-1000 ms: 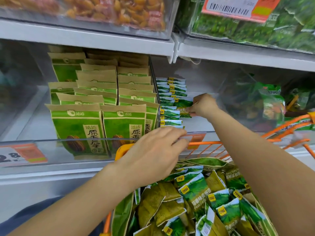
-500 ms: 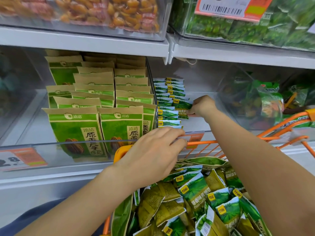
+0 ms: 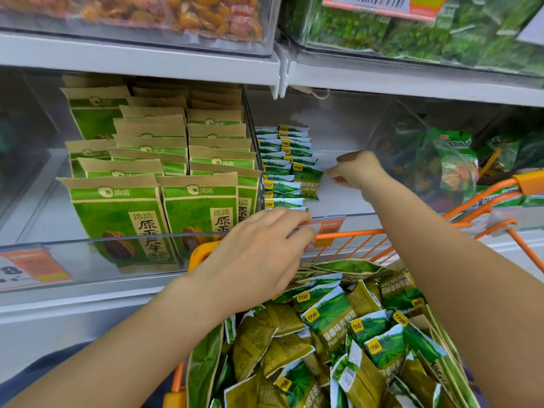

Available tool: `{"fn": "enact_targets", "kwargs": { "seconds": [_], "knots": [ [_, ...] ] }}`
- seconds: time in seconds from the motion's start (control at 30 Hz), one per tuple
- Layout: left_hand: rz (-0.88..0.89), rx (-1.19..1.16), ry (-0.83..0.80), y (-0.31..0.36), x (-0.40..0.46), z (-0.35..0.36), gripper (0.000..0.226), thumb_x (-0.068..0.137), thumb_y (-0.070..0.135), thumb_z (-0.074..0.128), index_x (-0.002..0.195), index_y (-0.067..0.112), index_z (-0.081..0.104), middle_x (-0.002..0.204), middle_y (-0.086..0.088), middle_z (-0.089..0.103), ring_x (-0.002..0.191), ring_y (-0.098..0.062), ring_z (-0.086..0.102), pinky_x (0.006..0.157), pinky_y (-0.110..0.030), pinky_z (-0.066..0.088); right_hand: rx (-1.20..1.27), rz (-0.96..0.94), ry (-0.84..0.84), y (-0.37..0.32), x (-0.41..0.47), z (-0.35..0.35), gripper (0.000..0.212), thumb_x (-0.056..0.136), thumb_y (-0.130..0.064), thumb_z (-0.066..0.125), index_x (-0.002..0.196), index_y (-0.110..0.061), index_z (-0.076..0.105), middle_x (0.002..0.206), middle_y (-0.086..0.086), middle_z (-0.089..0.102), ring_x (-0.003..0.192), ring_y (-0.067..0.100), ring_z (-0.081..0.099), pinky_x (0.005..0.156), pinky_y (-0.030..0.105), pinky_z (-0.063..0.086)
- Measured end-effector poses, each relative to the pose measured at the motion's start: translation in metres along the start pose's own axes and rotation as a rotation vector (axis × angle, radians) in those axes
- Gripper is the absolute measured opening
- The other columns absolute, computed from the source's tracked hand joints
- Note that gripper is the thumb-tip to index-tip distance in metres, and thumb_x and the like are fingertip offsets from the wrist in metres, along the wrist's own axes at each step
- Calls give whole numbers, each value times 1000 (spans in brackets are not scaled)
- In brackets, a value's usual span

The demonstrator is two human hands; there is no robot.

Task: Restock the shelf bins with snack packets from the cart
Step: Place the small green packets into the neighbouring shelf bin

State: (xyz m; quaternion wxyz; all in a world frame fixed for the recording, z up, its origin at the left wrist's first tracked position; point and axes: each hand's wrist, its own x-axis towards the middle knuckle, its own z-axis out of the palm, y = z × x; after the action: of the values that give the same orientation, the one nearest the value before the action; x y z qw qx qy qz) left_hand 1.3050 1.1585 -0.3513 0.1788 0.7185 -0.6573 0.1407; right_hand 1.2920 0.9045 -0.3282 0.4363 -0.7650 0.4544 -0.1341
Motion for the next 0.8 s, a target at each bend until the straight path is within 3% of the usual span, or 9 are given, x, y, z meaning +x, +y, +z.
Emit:
{"fn": "enact_targets", "kwargs": {
  "seconds": [0.1, 0.17, 0.23, 0.33, 0.4, 0.47, 0.6, 0.7, 0.8],
  "knots": [
    [-3, 3, -18, 0, 1, -4, 31, 90, 23, 46, 114, 14, 64, 117, -5, 63, 105, -23, 60, 90, -35, 49, 156, -161, 76, -8, -38, -39, 29, 84, -11, 70, 112, -6, 65, 91, 11, 65, 82, 20, 64, 83, 30, 55],
    [-7, -25, -31, 0, 1, -6, 35, 91, 24, 40, 113, 13, 65, 117, -6, 63, 106, -24, 61, 90, -36, 51, 243, -284, 50, -13, -84, -62, 17, 90, -9, 63, 107, -10, 64, 87, 6, 68, 75, 13, 66, 73, 21, 54],
    [-9, -38, -35, 1, 1, -6, 36, 92, 24, 39, 114, 12, 64, 117, -6, 63, 108, -25, 61, 92, -36, 49, 193, -344, -10, -9, -134, -77, 9, 92, -11, 60, 99, -13, 66, 83, 3, 70, 68, 10, 67, 69, 22, 55],
    [10, -43, -36, 8, 1, -6, 31, 92, 24, 45, 112, 11, 65, 118, -7, 62, 108, -27, 59, 94, -37, 47, -196, -358, -157, 16, -183, -82, 3, 86, -26, 68, 85, -23, 69, 78, -1, 72, 69, 9, 68, 70, 28, 52],
    [33, -64, -32, 15, 0, -6, 30, 91, 24, 46, 110, 12, 66, 119, -7, 63, 107, -28, 60, 93, -39, 48, -547, -356, -293, 37, -200, -77, 6, 83, -33, 71, 84, -32, 66, 81, -9, 71, 68, -4, 61, 67, 14, 45],
    [49, -72, -42, 20, -3, -6, 33, 91, 26, 43, 108, 12, 68, 119, -8, 64, 106, -29, 62, 92, -40, 50, -734, -374, -428, 55, -212, -69, 12, 83, -31, 72, 93, -37, 68, 91, -16, 69, 75, -9, 57, 65, 5, 37],
    [45, -89, -76, 21, -11, -8, 34, 91, 28, 41, 105, 13, 68, 116, -7, 65, 103, -28, 63, 87, -40, 52, -737, -414, -603, 69, -234, -54, 30, 82, -45, 70, 111, -41, 66, 101, -30, 55, 89, -12, 51, 77, 9, 40],
    [30, -124, -85, 17, -16, -10, 36, 92, 28, 39, 103, 12, 69, 114, -6, 65, 103, -27, 63, 84, -41, 55, -902, -426, -528, 79, -244, -45, 52, 78, -63, 62, 124, -40, 54, 113, -19, 51, 103, 3, 52, 83, 24, 43],
    [14, -139, -99, 17, -21, -13, 36, 92, 30, 39, 103, 15, 70, 114, -4, 65, 105, -25, 62, 86, -40, 54, -923, -430, -484, 86, -249, -36, 37, 84, -45, 60, 119, -38, 51, 111, -7, 56, 96, 13, 57, 80, 29, 47]
  ]
}}
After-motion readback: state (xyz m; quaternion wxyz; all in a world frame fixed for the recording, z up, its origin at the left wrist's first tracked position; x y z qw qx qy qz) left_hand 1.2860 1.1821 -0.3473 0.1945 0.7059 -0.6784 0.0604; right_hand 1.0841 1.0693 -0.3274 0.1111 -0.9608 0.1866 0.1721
